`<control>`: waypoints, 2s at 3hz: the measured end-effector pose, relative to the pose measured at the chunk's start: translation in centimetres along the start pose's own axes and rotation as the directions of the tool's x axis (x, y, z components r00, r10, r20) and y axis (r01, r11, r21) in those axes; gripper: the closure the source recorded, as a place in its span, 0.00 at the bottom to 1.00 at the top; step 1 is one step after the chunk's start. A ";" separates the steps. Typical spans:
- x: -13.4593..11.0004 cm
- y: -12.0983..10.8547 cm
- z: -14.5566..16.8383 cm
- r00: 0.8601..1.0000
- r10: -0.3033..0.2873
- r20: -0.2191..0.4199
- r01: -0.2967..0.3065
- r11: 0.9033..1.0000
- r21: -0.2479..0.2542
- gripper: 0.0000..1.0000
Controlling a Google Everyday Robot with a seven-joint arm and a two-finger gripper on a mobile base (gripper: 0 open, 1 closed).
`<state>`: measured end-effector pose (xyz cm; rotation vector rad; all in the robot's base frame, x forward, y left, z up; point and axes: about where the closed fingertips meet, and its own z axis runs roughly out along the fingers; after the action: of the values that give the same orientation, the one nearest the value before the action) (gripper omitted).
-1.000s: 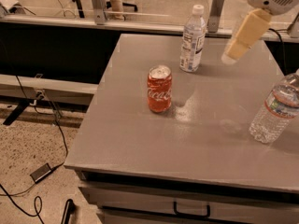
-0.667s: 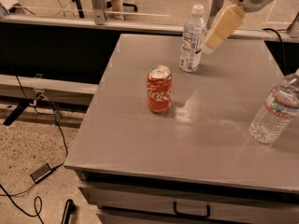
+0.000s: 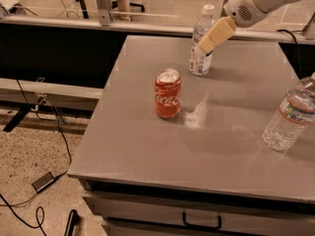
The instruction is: Pick blue plastic bottle
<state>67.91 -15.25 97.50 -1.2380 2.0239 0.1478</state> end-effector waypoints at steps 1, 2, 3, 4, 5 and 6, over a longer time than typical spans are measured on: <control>0.7 -1.3 1.4 0.997 0.052 0.050 -0.053 0.998 0.016 0.00; 1.2 -2.5 2.3 0.992 0.090 0.087 -0.092 0.996 0.015 0.00; 1.2 -2.9 3.4 0.986 0.117 0.119 -0.117 0.993 -0.008 0.00; 0.9 -3.1 3.9 0.983 0.115 0.143 -0.113 0.993 -0.022 0.16; 0.8 -3.2 3.7 0.982 0.109 0.156 -0.106 0.994 -0.027 0.41; 0.7 -3.2 3.4 0.983 0.095 0.158 -0.091 0.995 -0.032 0.64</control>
Offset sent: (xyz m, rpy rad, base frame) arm 0.0442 -0.0249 -0.0211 0.1727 -0.0309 -0.0863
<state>72.09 -15.87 95.50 -1.1101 1.9462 0.3075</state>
